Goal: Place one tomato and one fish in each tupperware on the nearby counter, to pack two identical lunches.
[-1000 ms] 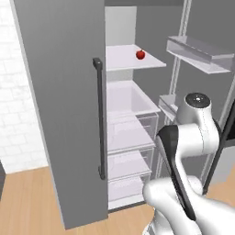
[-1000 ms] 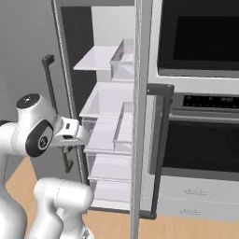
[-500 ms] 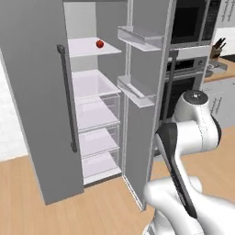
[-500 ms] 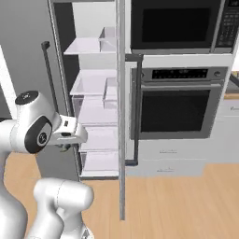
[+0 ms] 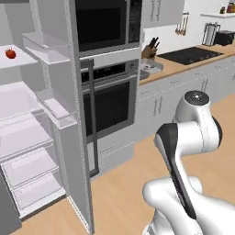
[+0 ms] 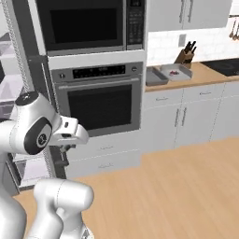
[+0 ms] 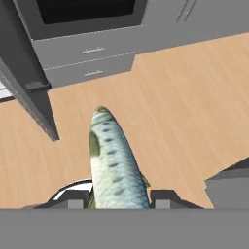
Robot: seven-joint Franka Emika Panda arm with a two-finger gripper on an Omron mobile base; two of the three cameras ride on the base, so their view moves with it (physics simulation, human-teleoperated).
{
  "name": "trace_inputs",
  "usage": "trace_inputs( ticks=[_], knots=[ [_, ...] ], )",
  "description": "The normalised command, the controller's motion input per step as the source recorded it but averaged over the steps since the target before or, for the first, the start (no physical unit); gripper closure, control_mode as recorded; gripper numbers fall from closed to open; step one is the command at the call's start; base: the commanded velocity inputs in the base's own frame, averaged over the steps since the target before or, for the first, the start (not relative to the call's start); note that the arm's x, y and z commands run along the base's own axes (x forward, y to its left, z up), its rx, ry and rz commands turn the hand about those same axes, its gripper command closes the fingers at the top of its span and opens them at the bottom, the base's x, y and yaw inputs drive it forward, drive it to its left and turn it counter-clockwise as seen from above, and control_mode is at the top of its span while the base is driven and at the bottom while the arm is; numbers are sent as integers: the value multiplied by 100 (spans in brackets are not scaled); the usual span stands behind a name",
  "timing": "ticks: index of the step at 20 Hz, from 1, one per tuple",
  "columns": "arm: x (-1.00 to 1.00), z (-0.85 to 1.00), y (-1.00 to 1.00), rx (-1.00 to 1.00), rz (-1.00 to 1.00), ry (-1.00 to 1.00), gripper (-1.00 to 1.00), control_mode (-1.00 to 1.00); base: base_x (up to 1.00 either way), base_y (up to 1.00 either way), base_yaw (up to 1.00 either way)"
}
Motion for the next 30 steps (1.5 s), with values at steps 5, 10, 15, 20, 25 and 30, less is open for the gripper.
trace_inputs(
  ticks=[5, 10, 15, 20, 25, 30],
  knots=[
    [0, 0, 0, 0, 0, 0, 100, 100, 100, -74, 20],
    [0, 0, 0, 0, 0, 0, 100, 100, 100, -62, 14],
    [0, 0, 0, 0, 0, 0, 100, 100, 100, -77, 3],
    [0, 0, 0, 0, 0, 0, 100, 100, 100, -68, 10],
    [0, 0, 0, 0, 0, 0, 100, 100, 100, -20, 28],
    [0, 0, 0, 0, 0, 0, 100, 100, 100, -25, 39]
  ],
)
